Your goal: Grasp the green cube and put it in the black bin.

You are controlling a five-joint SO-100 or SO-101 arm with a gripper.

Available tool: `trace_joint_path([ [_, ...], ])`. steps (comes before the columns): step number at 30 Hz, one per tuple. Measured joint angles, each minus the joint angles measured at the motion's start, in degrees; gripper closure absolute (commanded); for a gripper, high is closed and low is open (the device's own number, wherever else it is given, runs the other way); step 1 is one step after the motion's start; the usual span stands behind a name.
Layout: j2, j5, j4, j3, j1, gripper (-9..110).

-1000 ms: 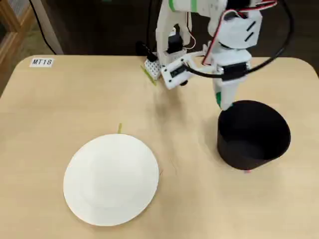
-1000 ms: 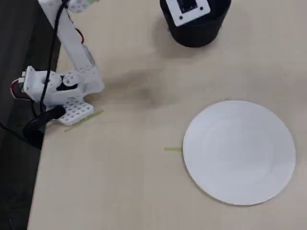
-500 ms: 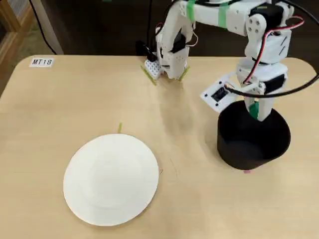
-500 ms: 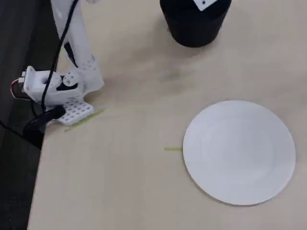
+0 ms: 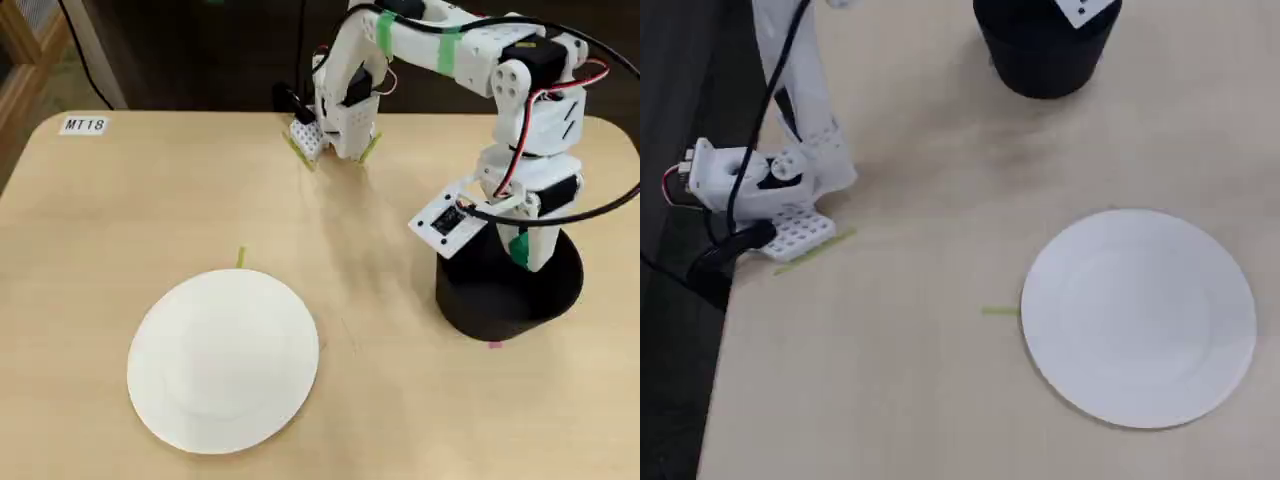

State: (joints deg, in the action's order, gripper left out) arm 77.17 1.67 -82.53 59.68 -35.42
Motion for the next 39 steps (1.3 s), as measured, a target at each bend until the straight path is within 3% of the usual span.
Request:
trace_joint_path([
  [3, 0.00, -1.23, -0.09, 0.00, -0.44, 68],
  [8, 0.00, -0.09, -0.09, 0.00, -0.70, 102],
  [14, 0.26, 2.46, -3.60, 0.00, 1.32, 102],
  [21, 13.27, 1.14, -11.16, 2.64, 16.17, 102],
  [28, 50.19, 2.81, 1.41, 32.34, 33.66, 102],
  [39, 92.64, 4.75, 11.69, 77.61, 33.93, 102],
])
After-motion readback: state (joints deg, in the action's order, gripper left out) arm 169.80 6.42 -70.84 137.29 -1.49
